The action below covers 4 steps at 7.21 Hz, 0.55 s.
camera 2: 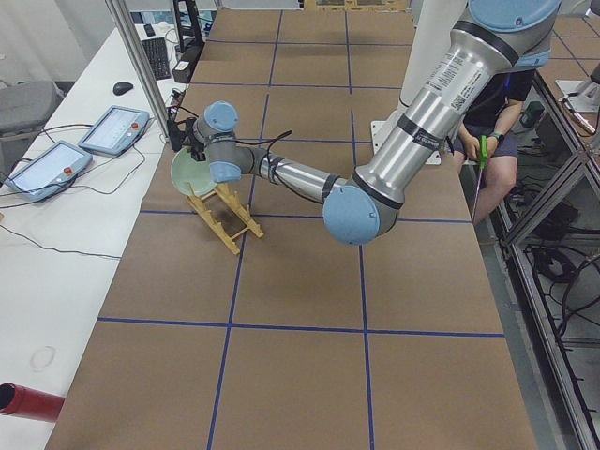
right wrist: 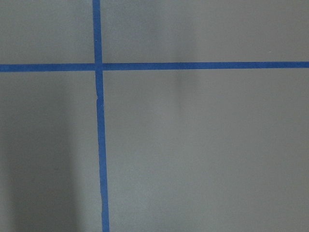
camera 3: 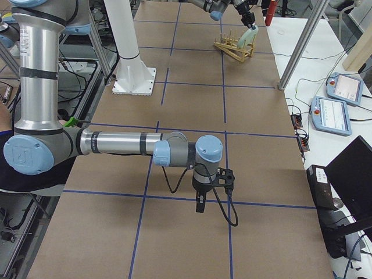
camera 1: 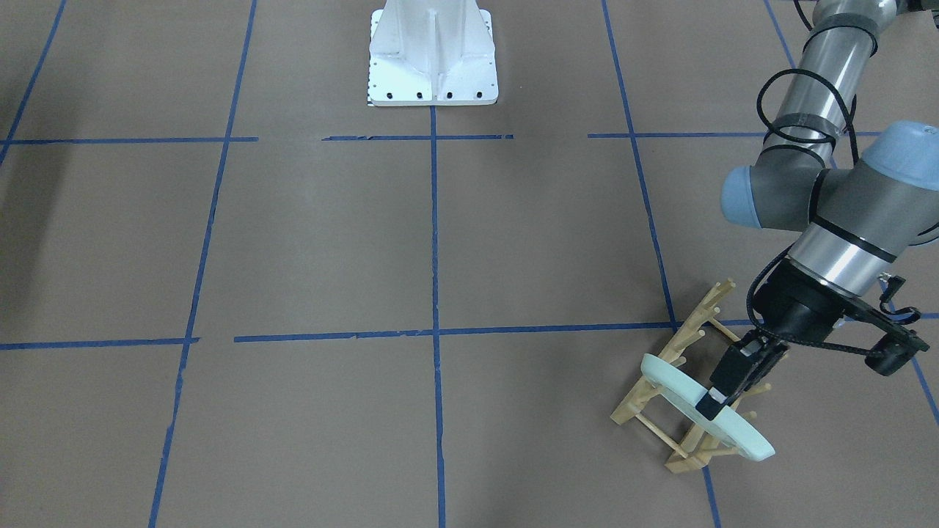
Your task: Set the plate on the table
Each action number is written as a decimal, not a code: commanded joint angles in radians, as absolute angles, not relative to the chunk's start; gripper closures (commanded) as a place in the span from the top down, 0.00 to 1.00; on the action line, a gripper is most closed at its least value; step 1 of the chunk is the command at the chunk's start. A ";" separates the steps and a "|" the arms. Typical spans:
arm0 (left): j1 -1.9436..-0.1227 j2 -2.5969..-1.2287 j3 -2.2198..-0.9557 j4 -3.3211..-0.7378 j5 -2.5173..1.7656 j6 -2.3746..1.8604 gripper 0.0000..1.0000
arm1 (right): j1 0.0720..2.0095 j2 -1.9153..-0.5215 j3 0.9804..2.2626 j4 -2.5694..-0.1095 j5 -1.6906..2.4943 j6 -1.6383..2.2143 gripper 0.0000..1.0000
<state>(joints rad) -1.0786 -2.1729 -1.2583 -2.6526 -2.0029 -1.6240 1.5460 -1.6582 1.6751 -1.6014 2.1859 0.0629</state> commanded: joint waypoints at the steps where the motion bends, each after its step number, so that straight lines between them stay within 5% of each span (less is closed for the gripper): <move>1: -1.088 -2.166 -1.308 -2.652 -2.005 -1.624 0.18 | 1.546 -1.658 1.675 -1.601 2.186 0.063 1.00; 4: -1.088 -2.158 -1.313 -2.652 -2.005 -1.628 0.00 | 1.546 -1.658 1.675 -1.601 2.187 0.063 1.00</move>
